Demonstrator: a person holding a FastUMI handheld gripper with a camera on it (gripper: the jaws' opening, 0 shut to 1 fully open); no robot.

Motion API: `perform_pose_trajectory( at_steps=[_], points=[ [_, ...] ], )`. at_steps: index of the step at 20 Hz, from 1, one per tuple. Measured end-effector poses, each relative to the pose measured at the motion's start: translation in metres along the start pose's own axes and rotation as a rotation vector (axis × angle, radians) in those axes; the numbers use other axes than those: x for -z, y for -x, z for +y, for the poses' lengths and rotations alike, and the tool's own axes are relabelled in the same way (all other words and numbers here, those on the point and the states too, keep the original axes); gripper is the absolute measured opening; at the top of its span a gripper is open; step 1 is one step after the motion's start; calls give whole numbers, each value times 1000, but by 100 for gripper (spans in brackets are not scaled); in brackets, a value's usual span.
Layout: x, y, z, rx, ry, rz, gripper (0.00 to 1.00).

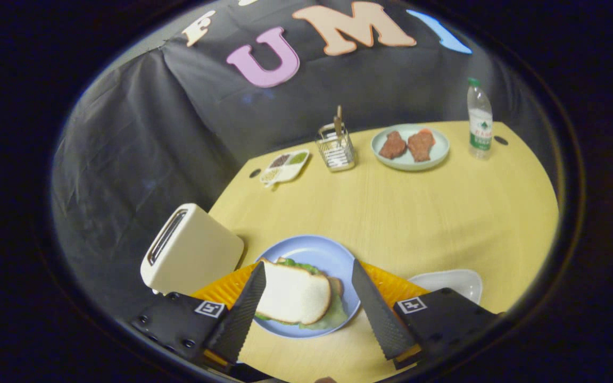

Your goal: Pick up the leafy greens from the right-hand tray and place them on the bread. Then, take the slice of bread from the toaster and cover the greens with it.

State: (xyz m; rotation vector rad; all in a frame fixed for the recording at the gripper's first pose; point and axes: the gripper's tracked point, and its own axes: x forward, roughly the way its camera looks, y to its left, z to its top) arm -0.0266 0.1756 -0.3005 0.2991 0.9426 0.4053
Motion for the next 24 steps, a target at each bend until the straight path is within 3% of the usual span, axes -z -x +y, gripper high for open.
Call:
perform_pose_trajectory(
  at_steps=[10, 20, 24],
  points=[
    [-76, 105, 5, 187, 143, -421, 100],
    [-115, 181, 24, 327, 305, -695, 100],
    [-118, 187, 30, 354, 324, -720, 100]
  ],
)
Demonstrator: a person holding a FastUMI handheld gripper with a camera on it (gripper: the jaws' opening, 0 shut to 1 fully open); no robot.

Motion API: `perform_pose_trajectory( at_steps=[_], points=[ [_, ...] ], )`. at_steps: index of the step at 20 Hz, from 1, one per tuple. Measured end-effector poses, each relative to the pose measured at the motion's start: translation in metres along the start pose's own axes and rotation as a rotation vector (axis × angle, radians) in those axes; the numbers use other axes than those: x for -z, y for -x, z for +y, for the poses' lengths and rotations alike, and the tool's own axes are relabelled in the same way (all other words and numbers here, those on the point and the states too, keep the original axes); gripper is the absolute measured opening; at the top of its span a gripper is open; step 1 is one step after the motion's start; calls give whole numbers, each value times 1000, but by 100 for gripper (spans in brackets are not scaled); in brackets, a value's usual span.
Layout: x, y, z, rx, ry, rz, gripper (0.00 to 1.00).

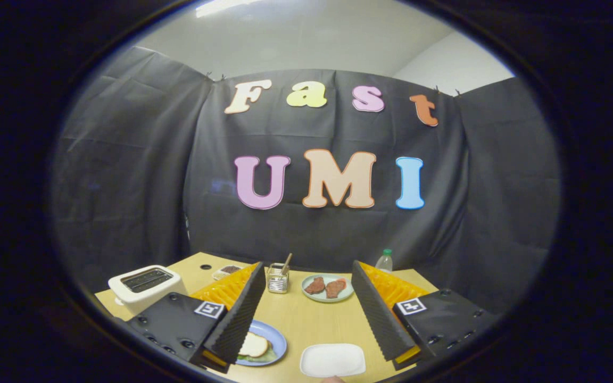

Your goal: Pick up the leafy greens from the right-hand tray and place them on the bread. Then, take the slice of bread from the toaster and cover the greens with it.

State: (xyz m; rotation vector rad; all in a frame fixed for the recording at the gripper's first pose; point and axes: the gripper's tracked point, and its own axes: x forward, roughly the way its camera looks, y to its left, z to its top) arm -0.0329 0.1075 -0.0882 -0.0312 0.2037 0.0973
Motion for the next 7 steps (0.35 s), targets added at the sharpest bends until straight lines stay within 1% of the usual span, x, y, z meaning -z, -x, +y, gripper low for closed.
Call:
perform_pose_trajectory(
  at_steps=[7],
  points=[
    [-17, 0, -4, 41, -8, -50, 100]
  ],
)
